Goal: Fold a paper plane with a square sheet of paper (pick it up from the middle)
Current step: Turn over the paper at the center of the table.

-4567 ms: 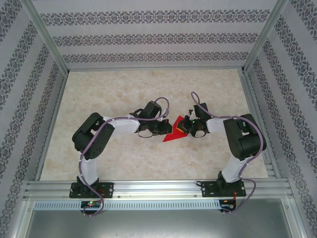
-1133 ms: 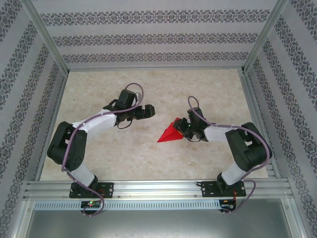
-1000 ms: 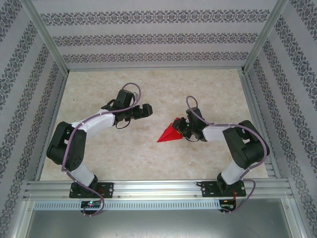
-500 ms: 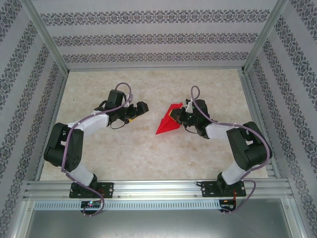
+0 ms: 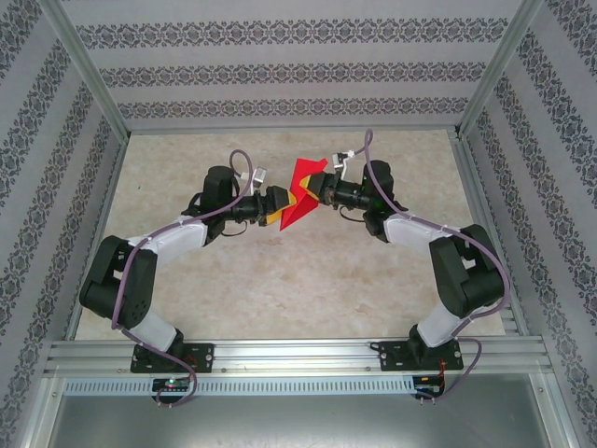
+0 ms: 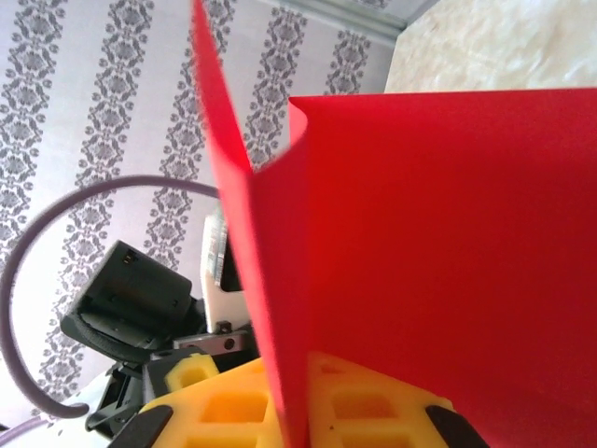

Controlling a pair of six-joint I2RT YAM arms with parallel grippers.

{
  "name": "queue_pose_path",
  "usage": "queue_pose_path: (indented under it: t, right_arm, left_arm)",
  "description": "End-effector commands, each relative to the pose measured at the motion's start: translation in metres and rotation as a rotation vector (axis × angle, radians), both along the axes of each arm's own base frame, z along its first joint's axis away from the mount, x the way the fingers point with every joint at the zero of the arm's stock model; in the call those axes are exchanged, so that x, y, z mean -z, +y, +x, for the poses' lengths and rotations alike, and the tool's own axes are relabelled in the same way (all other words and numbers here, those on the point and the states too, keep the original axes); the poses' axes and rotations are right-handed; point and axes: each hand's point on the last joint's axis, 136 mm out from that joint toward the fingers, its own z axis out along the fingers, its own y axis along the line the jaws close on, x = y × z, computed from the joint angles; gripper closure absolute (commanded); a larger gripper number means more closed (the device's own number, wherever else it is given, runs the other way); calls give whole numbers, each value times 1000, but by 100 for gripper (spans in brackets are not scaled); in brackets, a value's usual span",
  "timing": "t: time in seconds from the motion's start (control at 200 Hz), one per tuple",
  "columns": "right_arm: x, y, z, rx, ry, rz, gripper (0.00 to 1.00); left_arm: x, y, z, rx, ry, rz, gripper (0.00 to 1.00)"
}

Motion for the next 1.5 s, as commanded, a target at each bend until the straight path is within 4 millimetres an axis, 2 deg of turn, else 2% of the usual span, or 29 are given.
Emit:
queue_pose_path:
  t: [0.0, 0.12, 0.485, 0.535, 0.629, 0.699, 0.814, 0.879, 0.964, 1.109, 1.214, 1.364, 1.499]
  right_arm:
    - [-4, 8, -1, -42, -3, 19, 90]
    - [3, 9, -1, -47, 18, 12, 90]
    - [11, 7, -1, -45, 50, -17, 87]
    - [13, 4, 0, -36, 58, -32, 83]
    - [16, -10, 2, 11, 63, -82, 62]
    - [21, -28, 4, 76, 67, -145, 51]
    - [35, -66, 8, 220, 70, -298, 33]
    - [47, -89, 7, 312, 66, -424, 24]
    - [53, -106, 3, 378, 44, -537, 17]
    - [63, -125, -4, 463, 34, -636, 12]
    - [72, -134, -9, 497, 43, -677, 12]
    - [83, -141, -15, 525, 66, -708, 12]
    - [91, -146, -21, 546, 82, -720, 12]
  left_arm:
    - [-34, -10, -2, 48, -87, -92, 27]
    - [-37, -11, -3, 52, -109, -91, 44]
    - [-31, -11, 0, 41, -95, -67, 77]
    - [-28, -10, 1, 36, -93, -51, 83]
    - [-21, -6, 3, 13, -93, 0, 90]
    - [-14, -2, 5, -3, -93, 64, 92]
    - [11, 18, 8, -60, -74, 295, 94]
    - [29, 39, 10, -103, -53, 489, 94]
    - [45, 69, 11, -160, -32, 729, 94]
    - [52, 110, 13, -250, -34, 1072, 95]
    - [51, 129, 15, -326, -38, 1292, 95]
    - [61, 133, 20, -372, -45, 1521, 97]
    - [72, 116, 28, -365, -74, 1646, 96]
